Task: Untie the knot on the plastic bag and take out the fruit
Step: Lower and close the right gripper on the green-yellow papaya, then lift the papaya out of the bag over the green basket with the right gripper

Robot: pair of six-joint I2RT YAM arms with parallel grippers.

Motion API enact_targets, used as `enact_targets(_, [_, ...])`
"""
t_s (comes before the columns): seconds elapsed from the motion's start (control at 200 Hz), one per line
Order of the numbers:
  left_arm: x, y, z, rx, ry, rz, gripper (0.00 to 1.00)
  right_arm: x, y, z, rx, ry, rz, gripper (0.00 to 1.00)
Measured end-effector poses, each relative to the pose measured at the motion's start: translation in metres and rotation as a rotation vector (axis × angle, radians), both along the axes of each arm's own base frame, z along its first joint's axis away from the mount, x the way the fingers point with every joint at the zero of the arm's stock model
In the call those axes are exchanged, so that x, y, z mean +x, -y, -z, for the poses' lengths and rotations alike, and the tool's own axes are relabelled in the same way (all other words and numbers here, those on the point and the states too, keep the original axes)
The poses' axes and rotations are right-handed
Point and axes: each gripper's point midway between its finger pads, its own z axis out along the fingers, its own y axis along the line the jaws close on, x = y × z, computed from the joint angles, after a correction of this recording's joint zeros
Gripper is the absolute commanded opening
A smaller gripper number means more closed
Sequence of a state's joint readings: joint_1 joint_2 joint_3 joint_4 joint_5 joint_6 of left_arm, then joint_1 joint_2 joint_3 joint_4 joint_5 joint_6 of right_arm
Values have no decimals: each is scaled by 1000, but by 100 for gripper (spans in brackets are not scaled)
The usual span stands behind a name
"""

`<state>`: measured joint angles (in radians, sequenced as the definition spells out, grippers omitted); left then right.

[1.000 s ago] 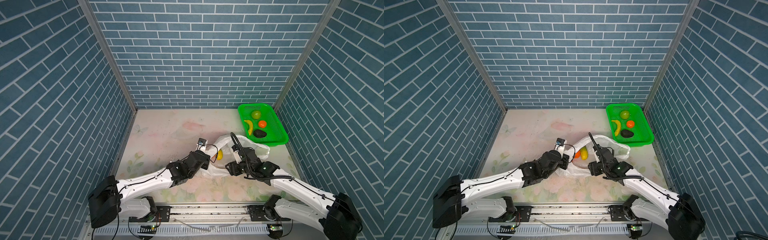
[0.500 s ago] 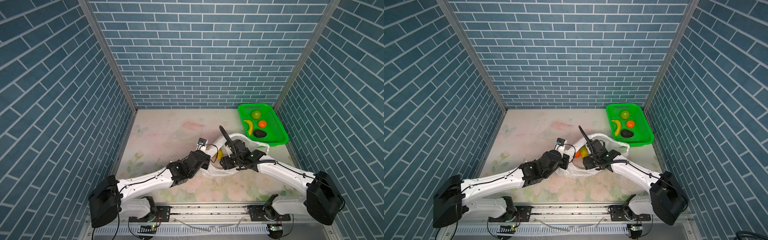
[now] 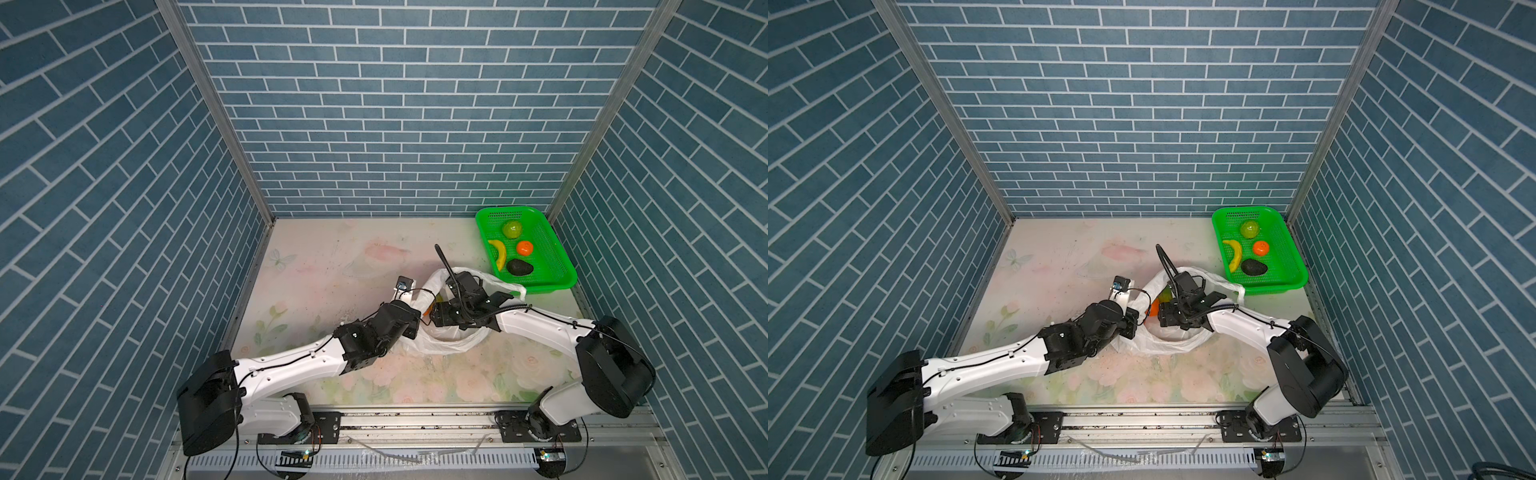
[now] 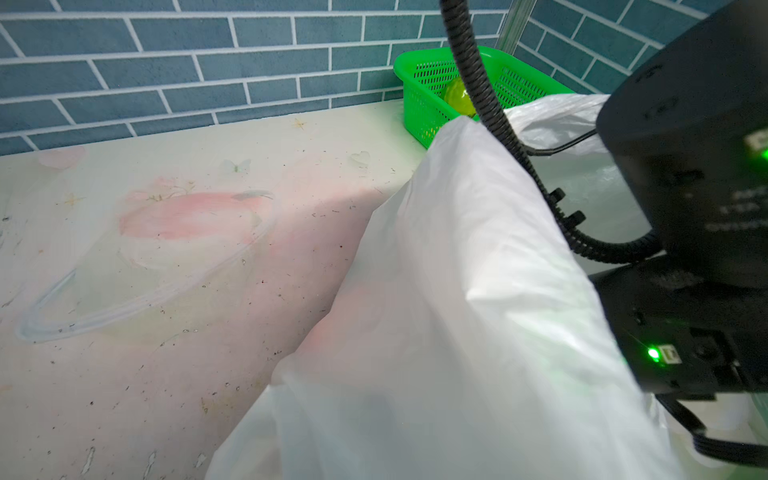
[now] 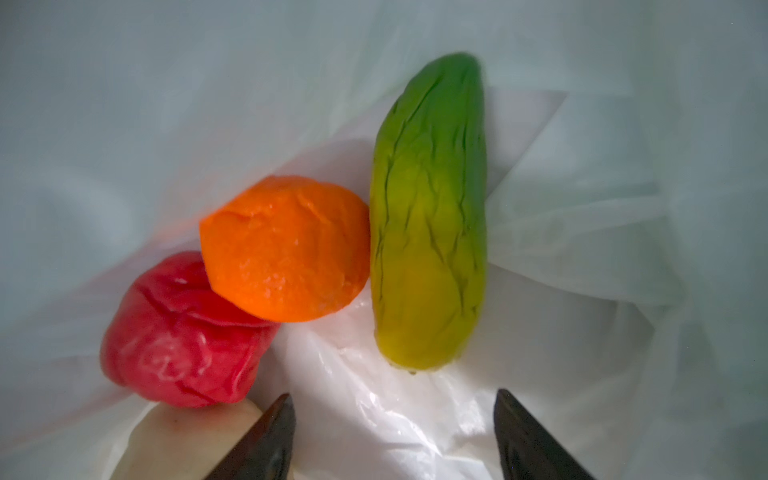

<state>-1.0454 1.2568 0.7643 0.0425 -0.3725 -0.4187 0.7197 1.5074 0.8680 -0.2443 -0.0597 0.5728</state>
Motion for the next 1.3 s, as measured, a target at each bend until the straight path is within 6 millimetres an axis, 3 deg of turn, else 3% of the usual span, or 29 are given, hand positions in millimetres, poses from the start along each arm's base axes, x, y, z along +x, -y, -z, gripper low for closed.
enact_targets(0.12, [0,0,0,0,0,0,0,13,1,-3,9,40,46,74])
enact_targets(0.3, [0,0,0,0,0,0,0,24,2,12,-9,42,89,69])
enact_targets(0.76, [-1,-1,-3,-7,4,0,0,36,-9,33,19,56,90,66])
enact_targets(0.885, [-1,-1,-3,-7,4,1,0,37,-11,39,21,56,89,60])
enact_targets(1.025, [-1,-1,-3,-7,4,1,0,38,-12,39,26,64,86,49])
enact_targets(1.3, [-1,-1,-3,-7,4,0,0,29,-9,26,43,65,69,42])
